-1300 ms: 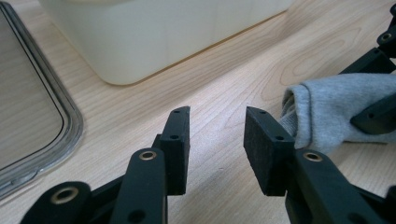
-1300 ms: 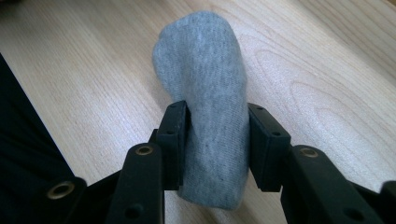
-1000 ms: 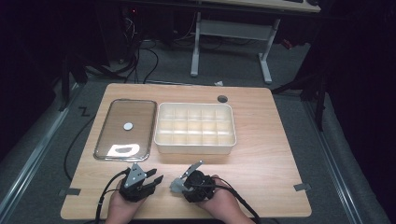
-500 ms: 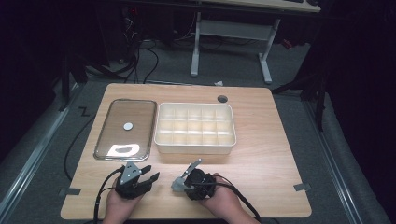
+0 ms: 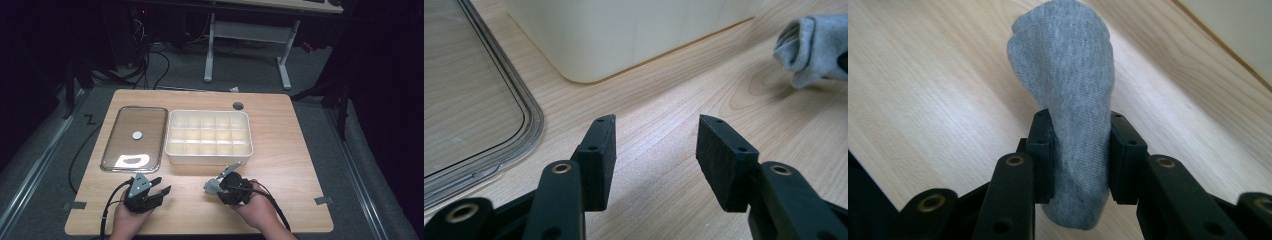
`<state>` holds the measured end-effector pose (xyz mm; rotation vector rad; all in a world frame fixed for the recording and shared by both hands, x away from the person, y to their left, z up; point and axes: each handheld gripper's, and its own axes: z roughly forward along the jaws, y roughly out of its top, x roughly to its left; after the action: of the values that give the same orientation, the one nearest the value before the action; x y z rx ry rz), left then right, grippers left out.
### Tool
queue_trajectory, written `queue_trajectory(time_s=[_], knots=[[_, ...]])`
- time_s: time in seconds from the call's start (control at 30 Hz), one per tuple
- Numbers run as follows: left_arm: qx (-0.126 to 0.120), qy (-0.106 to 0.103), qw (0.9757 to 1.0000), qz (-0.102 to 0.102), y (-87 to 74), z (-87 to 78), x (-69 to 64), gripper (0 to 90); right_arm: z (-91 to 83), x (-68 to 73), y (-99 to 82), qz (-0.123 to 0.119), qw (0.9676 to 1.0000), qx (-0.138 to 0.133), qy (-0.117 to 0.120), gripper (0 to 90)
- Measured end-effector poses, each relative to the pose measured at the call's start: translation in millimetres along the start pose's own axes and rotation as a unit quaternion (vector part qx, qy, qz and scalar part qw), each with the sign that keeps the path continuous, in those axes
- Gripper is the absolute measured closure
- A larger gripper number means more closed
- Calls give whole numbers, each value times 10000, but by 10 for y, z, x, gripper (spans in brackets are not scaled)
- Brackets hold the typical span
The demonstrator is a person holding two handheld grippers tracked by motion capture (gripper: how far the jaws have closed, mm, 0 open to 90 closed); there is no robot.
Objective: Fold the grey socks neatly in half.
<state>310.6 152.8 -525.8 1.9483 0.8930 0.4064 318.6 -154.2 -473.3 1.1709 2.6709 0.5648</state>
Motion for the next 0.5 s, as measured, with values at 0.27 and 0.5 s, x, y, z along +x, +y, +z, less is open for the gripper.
queue_trajectory(time_s=[0.27, 0.5], knots=[[25, 4, 10000, 9, -6, 8, 2, 508, -92, -191, -111, 300, 9994, -20, -141, 693], [32, -11, 10000, 21, -8, 10, 0, 507, -187, -349, -205, 474, 9986, -60, -232, 693]])
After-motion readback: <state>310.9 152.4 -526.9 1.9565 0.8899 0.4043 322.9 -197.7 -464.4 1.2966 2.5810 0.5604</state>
